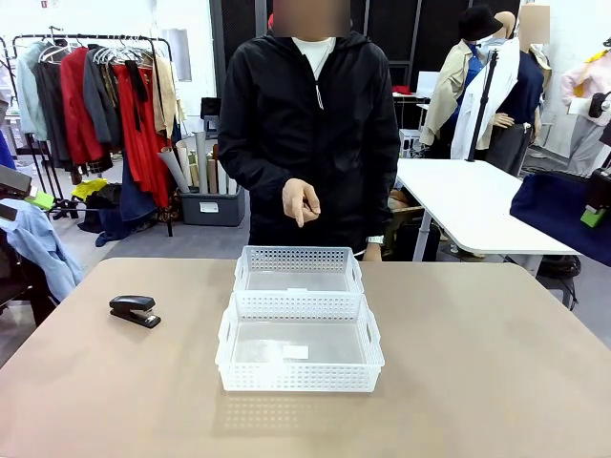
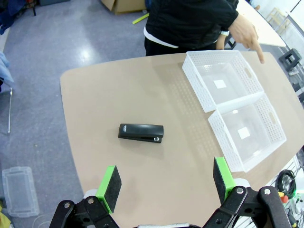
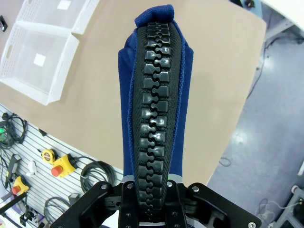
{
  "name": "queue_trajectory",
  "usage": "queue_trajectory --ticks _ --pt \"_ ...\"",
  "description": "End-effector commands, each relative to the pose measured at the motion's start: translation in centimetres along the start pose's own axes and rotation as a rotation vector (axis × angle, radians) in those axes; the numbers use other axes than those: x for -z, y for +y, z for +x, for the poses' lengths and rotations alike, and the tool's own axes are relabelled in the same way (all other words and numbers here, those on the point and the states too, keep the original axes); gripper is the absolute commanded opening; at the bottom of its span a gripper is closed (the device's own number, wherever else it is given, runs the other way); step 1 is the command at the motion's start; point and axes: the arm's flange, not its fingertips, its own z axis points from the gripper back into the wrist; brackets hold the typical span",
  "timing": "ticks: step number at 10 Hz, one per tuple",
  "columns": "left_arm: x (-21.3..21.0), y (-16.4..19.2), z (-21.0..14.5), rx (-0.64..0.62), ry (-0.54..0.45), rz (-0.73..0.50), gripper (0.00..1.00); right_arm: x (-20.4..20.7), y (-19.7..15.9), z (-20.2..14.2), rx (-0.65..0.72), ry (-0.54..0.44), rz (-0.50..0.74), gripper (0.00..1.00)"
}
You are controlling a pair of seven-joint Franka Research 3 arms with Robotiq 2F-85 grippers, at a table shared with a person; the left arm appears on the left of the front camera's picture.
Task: Distribute items into two baskets.
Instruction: Move the picked Pencil pouch towards the Organizing basket indicated by the person, stopping as directed.
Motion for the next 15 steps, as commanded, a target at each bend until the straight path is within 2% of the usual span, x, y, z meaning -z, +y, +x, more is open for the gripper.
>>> queue_trajectory --ticks 1,4,9,12,15 --pt "0.0 0.1 0.0 0.002 -0.002 -0.008 1.00 0.2 0.2 0.1 -0.037 -0.008 0.048 0.00" --pt "0.0 0.1 0.0 0.002 -0.002 -0.008 1.00 0.6 2.9 -1.2 -0.079 -0.010 0.035 0.00" --pt "0.0 0.1 0.0 0.002 -0.002 -0.008 1.00 2.2 12.6 -2.6 -0.335 0.004 0.063 0.00" --pt "0.0 0.1 0.0 0.002 -0.002 -0.008 1.00 5.1 17.1 -0.1 -0.527 0.076 0.090 0.00" --pt "0.0 0.1 0.0 0.002 -0.002 -0.008 1.00 7.6 20.7 2.1 -0.699 0.099 0.137 0.00"
